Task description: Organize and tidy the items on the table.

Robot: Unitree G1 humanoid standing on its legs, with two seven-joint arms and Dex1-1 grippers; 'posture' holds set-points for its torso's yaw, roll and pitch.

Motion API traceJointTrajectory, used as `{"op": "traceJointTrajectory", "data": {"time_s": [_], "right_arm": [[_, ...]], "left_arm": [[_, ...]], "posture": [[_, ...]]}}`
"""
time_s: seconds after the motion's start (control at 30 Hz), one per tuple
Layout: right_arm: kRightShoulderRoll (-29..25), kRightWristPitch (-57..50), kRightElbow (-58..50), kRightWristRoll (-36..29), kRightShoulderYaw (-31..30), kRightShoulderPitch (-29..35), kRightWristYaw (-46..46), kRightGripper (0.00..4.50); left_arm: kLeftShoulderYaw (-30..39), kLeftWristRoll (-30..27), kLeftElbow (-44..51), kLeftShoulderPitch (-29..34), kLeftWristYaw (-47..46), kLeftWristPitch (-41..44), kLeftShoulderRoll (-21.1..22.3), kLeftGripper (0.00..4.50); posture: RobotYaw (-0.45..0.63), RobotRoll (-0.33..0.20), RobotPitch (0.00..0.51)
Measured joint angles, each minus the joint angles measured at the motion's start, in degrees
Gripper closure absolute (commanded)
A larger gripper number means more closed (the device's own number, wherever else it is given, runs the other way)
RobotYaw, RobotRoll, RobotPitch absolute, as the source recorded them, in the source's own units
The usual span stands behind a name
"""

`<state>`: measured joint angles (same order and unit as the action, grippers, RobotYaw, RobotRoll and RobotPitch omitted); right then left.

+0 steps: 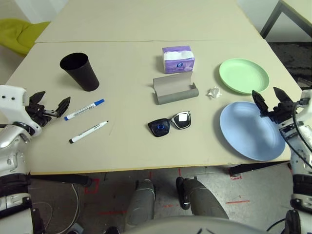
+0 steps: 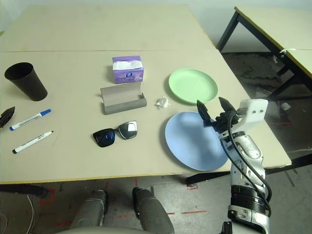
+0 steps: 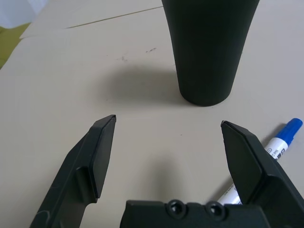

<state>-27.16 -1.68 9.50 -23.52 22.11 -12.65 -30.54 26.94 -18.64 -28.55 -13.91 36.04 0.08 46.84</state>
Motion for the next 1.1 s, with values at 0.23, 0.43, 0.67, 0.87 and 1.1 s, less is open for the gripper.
{"op": "traceJointTrajectory", "data": {"time_s": [0.23, 0.43, 0.67, 0.87, 1.1], "right_arm": [[-1.5, -0.4, -0.2, -0.2, 0.3, 0.0, 0.0, 0.05], [-2.9, -1.4, -1.6, -0.6, 1.2, 1.9, -0.1, 0.05], [-4.4, -2.6, -2.3, -0.9, 2.1, 2.8, -0.1, 0.05], [-5.1, -3.8, -2.9, -0.7, 2.5, 3.2, 0.8, 0.05], [-6.7, -7.7, -5.2, -0.6, 2.9, 5.6, 1.6, 0.05]], "left_arm": [[-1.0, 0.5, -0.5, -0.8, -0.7, -1.2, -2.8, 0.00], [-1.0, 0.4, -0.5, 0.1, -0.7, -1.3, -3.0, 0.00], [1.1, -3.1, 1.3, 1.1, -0.6, -0.9, -4.4, 0.00], [2.0, -7.0, 3.9, 0.4, 2.9, -0.7, -5.7, 0.00], [-3.0, -10.8, 10.0, -0.2, 13.6, 2.0, -7.4, 0.00]], "posture": [[-0.02, 0.000, 0.196], [-0.03, 0.000, 0.209], [-0.03, 0.000, 0.225], [-0.04, 0.000, 0.236], [-0.09, 0.000, 0.219]]}}
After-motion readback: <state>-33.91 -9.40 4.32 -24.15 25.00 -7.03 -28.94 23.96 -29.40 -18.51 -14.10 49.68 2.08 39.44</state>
